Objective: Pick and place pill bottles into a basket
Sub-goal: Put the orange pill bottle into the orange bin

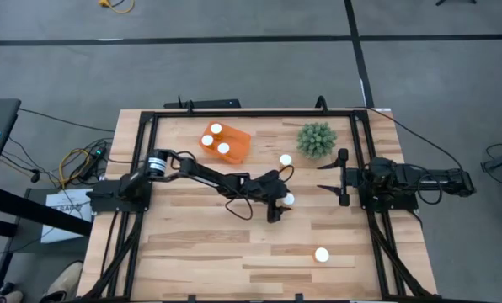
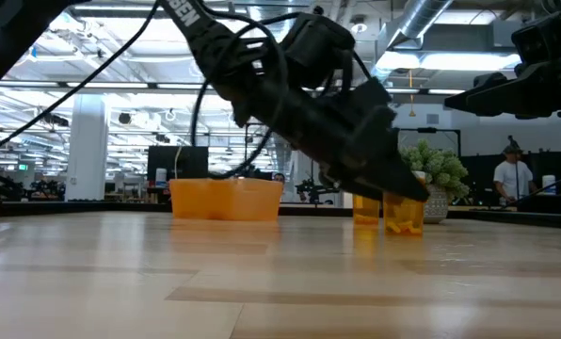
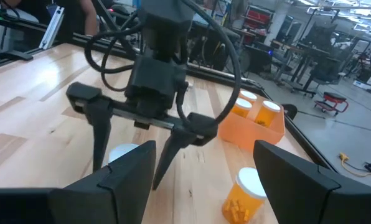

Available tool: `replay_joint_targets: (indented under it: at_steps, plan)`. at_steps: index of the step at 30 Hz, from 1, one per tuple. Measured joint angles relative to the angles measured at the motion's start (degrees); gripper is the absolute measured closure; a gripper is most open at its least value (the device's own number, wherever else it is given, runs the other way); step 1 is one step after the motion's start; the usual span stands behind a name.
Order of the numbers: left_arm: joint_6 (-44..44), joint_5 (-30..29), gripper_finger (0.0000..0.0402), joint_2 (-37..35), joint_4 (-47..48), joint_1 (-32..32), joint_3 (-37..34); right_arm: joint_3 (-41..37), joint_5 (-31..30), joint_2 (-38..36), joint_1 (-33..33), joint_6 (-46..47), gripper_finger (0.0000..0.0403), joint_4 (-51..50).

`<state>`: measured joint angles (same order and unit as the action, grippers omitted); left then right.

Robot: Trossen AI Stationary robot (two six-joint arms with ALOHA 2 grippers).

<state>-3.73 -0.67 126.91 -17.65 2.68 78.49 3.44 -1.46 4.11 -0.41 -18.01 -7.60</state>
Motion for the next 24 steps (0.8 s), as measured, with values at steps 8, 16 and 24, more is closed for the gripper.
replay_joint_targets:
  at_steps: [8, 16, 24]
  plan:
    - [1.09, -2.24, 0.009, 0.66, 3.78, -0.02, 1.67, 0.0, -0.02, 0.01, -0.01, -0.01, 0.0138, -0.02]
    - [1.05, -2.75, 0.0137, 0.66, 3.44, 0.0, 1.67, 0.0, -0.02, -0.01, -0.01, 0.0, 0.0138, -0.04]
    - [0.98, -2.81, 0.021, 0.51, 0.75, -0.15, 1.67, 0.0, -0.04, -0.01, 0.0, 0.01, 0.0138, -0.07]
